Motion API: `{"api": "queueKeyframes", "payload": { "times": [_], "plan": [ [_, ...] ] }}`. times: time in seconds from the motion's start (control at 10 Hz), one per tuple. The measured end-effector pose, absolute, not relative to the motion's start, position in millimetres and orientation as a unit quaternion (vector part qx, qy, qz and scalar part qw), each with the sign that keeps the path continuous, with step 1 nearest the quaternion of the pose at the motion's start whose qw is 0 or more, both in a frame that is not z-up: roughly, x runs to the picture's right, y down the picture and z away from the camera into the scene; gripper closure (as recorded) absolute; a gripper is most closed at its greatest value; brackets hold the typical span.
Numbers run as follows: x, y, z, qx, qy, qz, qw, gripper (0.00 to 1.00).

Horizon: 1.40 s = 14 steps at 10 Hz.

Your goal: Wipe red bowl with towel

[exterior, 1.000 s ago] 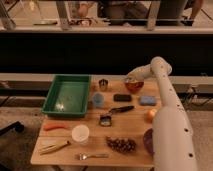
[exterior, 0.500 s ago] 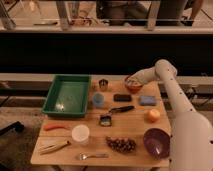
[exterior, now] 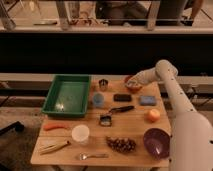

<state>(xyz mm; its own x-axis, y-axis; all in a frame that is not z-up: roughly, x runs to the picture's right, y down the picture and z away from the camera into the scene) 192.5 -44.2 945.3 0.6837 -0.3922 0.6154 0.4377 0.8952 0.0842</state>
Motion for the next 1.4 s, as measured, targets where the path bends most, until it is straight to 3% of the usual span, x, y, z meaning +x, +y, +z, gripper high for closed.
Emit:
{"api": "queueKeyframes", "payload": {
  "times": [0.6, 1.4],
  "plan": [
    [236, -42, 963, -0.054, -0.264, -0.215, 0.939, 1.0],
    [215, -64, 1000, -0.045, -0.258, -0.295, 0.919, 1.0]
  ]
}}
